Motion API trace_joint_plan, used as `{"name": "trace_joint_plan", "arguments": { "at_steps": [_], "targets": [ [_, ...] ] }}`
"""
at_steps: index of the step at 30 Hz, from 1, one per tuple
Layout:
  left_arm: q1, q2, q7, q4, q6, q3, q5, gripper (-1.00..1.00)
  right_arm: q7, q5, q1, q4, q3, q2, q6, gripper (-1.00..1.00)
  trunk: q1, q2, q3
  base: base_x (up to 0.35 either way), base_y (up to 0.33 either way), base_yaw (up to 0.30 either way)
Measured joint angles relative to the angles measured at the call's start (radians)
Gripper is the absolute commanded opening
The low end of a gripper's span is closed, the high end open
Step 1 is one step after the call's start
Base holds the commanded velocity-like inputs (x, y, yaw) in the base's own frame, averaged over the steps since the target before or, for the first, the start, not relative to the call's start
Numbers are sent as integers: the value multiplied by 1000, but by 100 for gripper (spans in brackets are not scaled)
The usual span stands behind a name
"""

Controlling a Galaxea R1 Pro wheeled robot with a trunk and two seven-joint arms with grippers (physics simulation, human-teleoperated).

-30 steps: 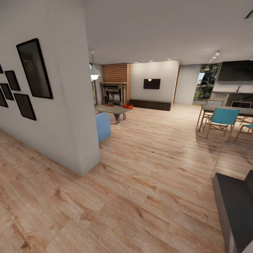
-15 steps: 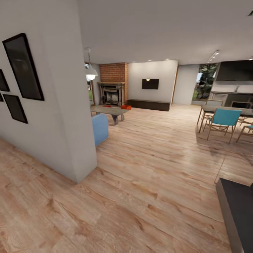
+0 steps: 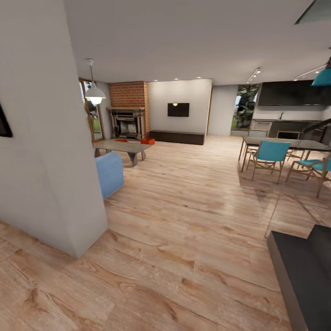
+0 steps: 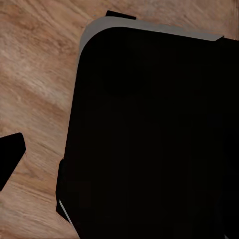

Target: Move the two storage containers from the living room to the garage. In the garage, place one container on the floor and stack the other container on top of it (either order is fine).

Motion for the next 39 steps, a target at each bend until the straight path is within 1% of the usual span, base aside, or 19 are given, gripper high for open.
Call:
{"name": "trace_joint_plan", "arguments": {
  "at_steps": [19, 31, 37, 39],
  "targets": [
    [0, 0, -1, 1, 0, -1, 0, 100, 0, 2, 0, 0, 0, 0, -2, 100, 0, 0, 0, 321, 0, -239],
    [0, 0, 0, -1, 1, -2, 1, 100, 0, 8, 0, 0, 12, 0, -2, 100, 0, 0, 0, 321, 0, -36],
    [0, 0, 0, -1, 1, -2, 0, 100, 0, 6, 0, 0, 7, 1, -2, 100, 0, 0, 0, 322, 0, 0],
    [0, 0, 0, -1, 0, -1, 0, 100, 1, 8, 0, 0, 10, 9, 2, 100, 0, 0, 0, 322, 0, 0]
  ]
}}
